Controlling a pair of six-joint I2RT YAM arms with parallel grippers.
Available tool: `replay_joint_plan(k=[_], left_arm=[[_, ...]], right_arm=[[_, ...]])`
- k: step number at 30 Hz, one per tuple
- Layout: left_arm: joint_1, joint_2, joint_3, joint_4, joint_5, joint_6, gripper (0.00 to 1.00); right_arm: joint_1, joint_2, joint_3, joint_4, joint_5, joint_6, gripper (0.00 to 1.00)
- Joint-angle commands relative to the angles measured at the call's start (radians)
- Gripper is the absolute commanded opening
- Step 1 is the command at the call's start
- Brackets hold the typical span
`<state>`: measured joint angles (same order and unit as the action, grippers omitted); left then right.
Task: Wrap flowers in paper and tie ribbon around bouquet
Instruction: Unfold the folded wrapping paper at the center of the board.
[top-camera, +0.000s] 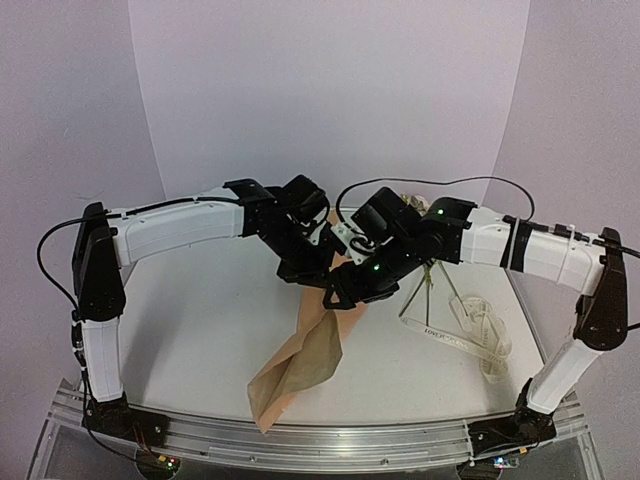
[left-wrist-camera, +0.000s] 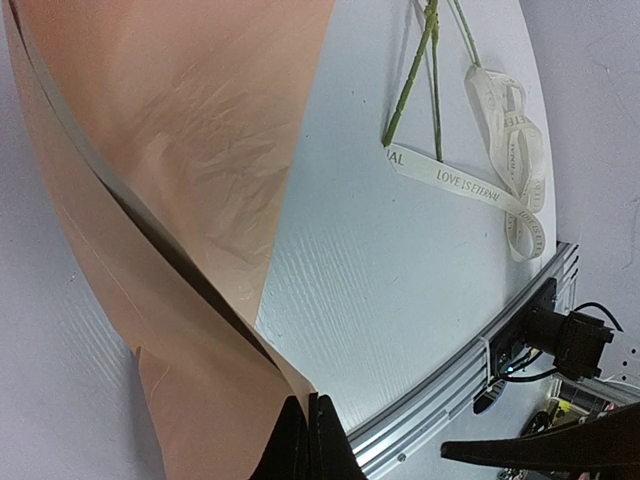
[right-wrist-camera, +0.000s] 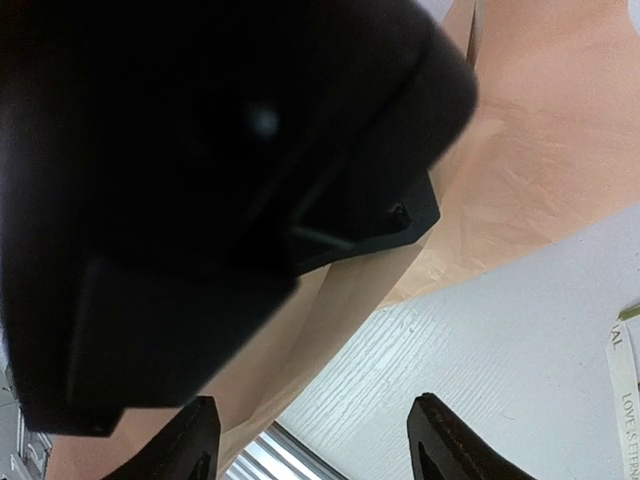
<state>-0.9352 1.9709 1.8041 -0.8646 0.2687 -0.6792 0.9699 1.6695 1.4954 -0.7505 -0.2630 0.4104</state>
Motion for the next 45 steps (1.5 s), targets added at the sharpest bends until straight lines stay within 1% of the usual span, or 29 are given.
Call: replay_joint_plan(k=[1, 3, 8, 13, 15, 18, 24, 26, 28, 29, 30, 32, 33, 34, 35, 39, 40, 42, 45], left_arm=[[-0.005, -0.004, 0.055, 0.008, 0.001, 0.001, 0.00], [-0.005, -0.004, 0.054, 0.010, 0.000, 0.003, 0.00], [-0.005, -0.004, 0.054, 0.016, 0.010, 0.005, 0.00], [-0.005, -0.003, 0.057, 0.020, 0.020, 0.010, 0.00], [-0.005, 0.000, 0.055, 0.020, 0.027, 0.010, 0.00], [-0.005, -0.003, 0.048, 0.020, 0.029, 0.009, 0.00], [-0.005, -0.017, 0.047, 0.030, 0.028, 0.011, 0.00], [-0.005, -0.015, 0.049, 0.031, 0.037, 0.016, 0.01], [-0.005, -0.019, 0.044, 0.039, 0.042, 0.017, 0.05], [-0.005, -0.023, 0.040, 0.044, 0.042, 0.018, 0.07], [-0.004, -0.030, 0.032, 0.051, 0.042, 0.018, 0.11], [-0.003, -0.052, 0.006, 0.072, 0.039, 0.015, 0.23], [0.000, -0.067, -0.012, 0.085, 0.035, 0.012, 0.31], [0.003, -0.084, -0.033, 0.098, 0.031, 0.009, 0.42], [0.008, -0.103, -0.056, 0.112, 0.022, 0.005, 0.51], [0.031, -0.228, -0.205, 0.179, -0.004, -0.003, 0.78], [0.039, -0.258, -0.243, 0.195, -0.005, -0.005, 0.83], [0.053, -0.311, -0.312, 0.218, -0.009, -0.003, 0.89], [0.072, -0.380, -0.395, 0.228, -0.020, 0.010, 0.95]], right_arm=[[-0.003, -0.015, -0.038, 0.037, -0.002, 0.027, 0.55], [-0.003, -0.022, -0.050, 0.045, -0.006, 0.036, 0.48], [-0.003, -0.027, -0.071, 0.045, -0.019, 0.042, 0.46], [-0.003, -0.020, -0.078, 0.045, -0.053, 0.047, 0.40], [-0.003, -0.016, -0.076, 0.042, -0.057, 0.047, 0.32], [-0.003, -0.017, -0.077, 0.035, -0.060, 0.043, 0.25], [-0.003, -0.009, -0.066, 0.016, -0.110, 0.029, 0.20], [-0.003, -0.003, -0.058, 0.008, -0.118, 0.028, 0.15], [-0.003, 0.000, -0.049, -0.005, -0.121, 0.022, 0.06], [-0.003, 0.001, -0.042, -0.016, -0.120, 0.018, 0.01], [-0.003, 0.001, -0.037, -0.032, -0.115, 0.014, 0.00], [-0.003, 0.001, -0.022, -0.059, -0.105, 0.005, 0.00], [-0.003, 0.000, -0.015, -0.069, -0.098, 0.000, 0.00], [-0.003, -0.003, -0.009, -0.083, -0.090, -0.005, 0.00], [-0.003, -0.003, 0.002, -0.108, -0.077, -0.010, 0.00], [-0.002, -0.022, 0.010, -0.156, -0.012, -0.012, 0.00], [-0.002, -0.025, 0.011, -0.167, 0.006, -0.011, 0.00], [-0.002, -0.023, 0.026, -0.194, 0.037, -0.002, 0.00], [0.005, -0.020, 0.047, -0.226, 0.084, 0.018, 0.00]])
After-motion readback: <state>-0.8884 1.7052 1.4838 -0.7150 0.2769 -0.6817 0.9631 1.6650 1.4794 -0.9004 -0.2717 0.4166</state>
